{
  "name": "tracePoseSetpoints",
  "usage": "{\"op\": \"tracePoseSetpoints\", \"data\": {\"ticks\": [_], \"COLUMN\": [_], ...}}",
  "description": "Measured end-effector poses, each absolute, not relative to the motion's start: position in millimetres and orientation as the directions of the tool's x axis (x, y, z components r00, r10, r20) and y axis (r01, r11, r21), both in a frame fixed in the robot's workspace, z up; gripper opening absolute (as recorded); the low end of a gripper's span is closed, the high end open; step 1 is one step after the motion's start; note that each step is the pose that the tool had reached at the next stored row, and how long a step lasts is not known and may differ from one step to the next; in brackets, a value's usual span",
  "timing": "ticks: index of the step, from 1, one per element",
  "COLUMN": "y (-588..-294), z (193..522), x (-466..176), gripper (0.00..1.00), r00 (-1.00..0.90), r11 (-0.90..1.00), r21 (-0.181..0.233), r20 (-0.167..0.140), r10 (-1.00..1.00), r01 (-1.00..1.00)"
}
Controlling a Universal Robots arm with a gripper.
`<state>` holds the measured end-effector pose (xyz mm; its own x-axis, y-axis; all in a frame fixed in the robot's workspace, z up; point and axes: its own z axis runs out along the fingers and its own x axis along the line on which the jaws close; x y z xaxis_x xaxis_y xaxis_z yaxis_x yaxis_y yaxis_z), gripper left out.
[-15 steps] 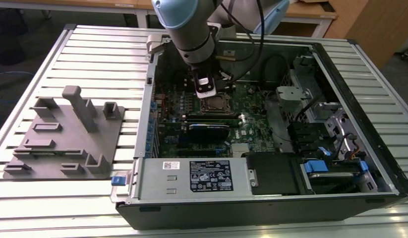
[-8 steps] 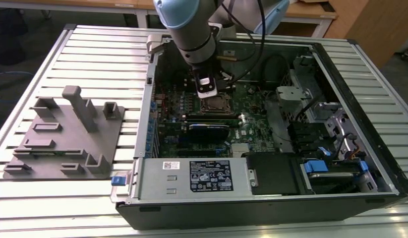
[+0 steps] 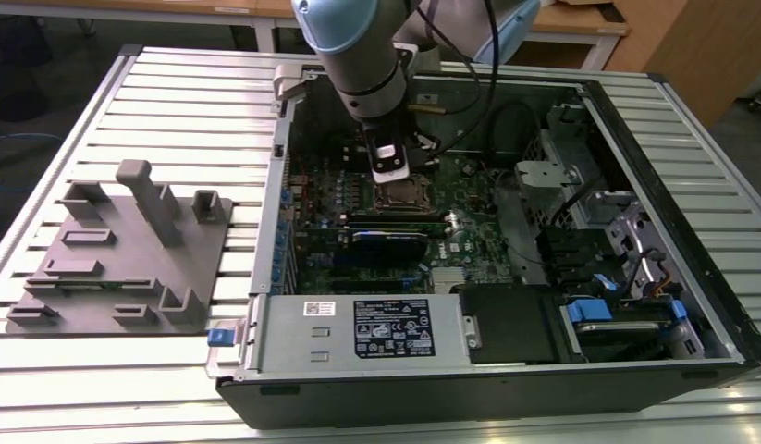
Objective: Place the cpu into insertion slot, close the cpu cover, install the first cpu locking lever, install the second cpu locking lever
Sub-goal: 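Install the first cpu locking lever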
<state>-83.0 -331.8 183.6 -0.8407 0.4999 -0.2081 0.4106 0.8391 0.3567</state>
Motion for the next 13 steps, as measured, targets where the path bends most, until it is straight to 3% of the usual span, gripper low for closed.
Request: {"op": "tracePoseSetpoints", "data": {"ticks": [13], "y": [-329.7], "z": [183.0], "x": [-77.4], "gripper": [0.11], "r00": [-0.840], "r11": [0.841], "r21": [0.351], "r20": [-0.212], "r10": [0.499], "r01": [0.411]}}
